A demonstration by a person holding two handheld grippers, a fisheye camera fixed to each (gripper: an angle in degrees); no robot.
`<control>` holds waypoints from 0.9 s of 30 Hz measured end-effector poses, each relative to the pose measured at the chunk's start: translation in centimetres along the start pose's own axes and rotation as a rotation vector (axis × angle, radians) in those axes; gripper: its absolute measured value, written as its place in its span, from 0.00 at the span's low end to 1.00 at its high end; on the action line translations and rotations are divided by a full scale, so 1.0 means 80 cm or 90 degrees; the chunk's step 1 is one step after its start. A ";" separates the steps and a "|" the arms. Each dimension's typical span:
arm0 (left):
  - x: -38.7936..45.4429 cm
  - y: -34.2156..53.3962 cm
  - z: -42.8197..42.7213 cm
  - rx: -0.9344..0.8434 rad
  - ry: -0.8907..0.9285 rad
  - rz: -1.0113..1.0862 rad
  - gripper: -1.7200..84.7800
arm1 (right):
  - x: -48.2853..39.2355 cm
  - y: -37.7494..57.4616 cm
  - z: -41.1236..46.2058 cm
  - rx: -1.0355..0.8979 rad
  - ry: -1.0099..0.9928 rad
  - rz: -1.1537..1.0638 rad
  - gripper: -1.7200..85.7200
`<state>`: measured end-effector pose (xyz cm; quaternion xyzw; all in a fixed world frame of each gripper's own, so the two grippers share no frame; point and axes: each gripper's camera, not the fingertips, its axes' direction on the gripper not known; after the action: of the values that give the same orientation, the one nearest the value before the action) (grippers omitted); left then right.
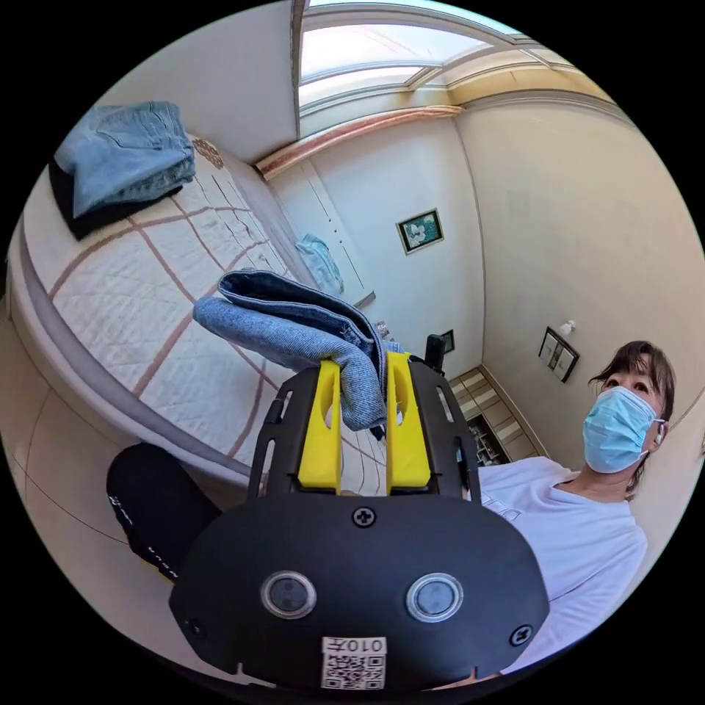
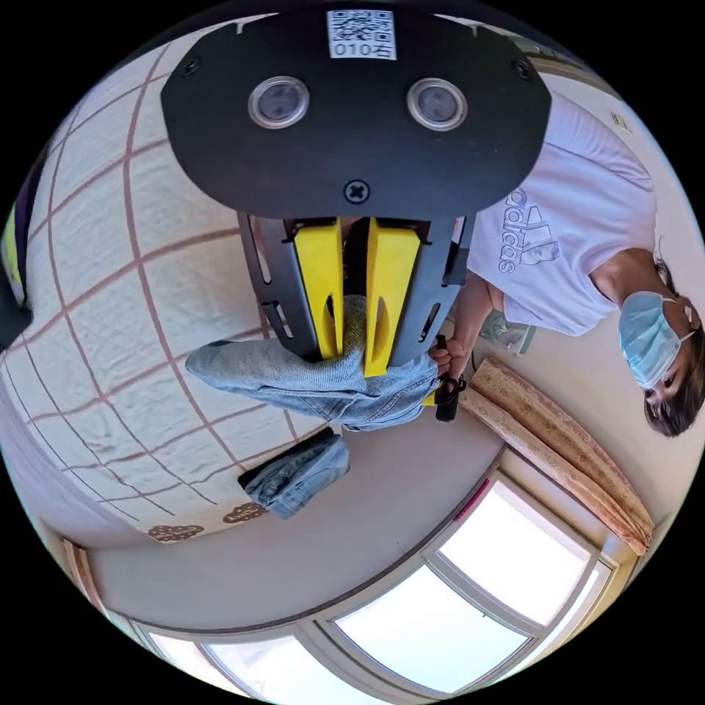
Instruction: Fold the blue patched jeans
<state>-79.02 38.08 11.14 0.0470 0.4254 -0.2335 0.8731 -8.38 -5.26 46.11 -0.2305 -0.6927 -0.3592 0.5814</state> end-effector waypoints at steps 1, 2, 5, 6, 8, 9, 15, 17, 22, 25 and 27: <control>-0.005 -0.020 -0.037 0.032 -0.021 0.013 0.17 | 0.004 -0.028 0.008 -0.004 -0.007 -0.016 0.09; -0.005 -0.045 -0.073 0.062 -0.045 0.039 0.17 | 0.010 -0.085 0.022 -0.005 -0.019 -0.053 0.08; 0.009 -0.110 -0.165 0.155 -0.113 0.118 0.16 | 0.012 -0.223 0.048 0.023 -0.027 -0.188 0.08; 0.012 -0.122 -0.181 0.173 -0.127 0.134 0.16 | 0.014 -0.271 0.056 0.042 -0.030 -0.242 0.08; 0.004 -0.161 -0.234 0.242 -0.161 0.162 0.16 | 0.027 -0.336 0.072 0.064 -0.038 -0.310 0.07; -0.004 -0.169 -0.244 0.258 -0.162 0.158 0.16 | 0.045 -0.373 0.087 0.073 -0.049 -0.327 0.07; -0.139 -0.194 -0.263 0.345 -0.215 0.018 0.15 | 0.226 -0.506 0.234 -0.069 -0.124 -0.155 0.07; -0.233 -0.174 -0.228 0.308 -0.238 -0.125 0.15 | 0.297 -0.508 0.308 -0.199 -0.075 0.031 0.07; -0.291 -0.142 -0.231 0.317 -0.210 -0.145 0.15 | 0.326 -0.501 0.324 -0.183 -0.133 0.029 0.07; -0.270 -0.173 -0.243 0.269 -0.229 -0.110 0.15 | 0.316 -0.511 0.322 -0.204 -0.120 0.026 0.07; -0.250 -0.183 -0.253 0.272 -0.242 -0.083 0.15 | 0.305 -0.518 0.322 -0.208 -0.110 0.014 0.07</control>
<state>-110.72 38.15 15.35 0.1581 0.1977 -0.3782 0.8904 -60.68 -14.30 58.56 -0.3593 -0.6702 -0.4394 0.4782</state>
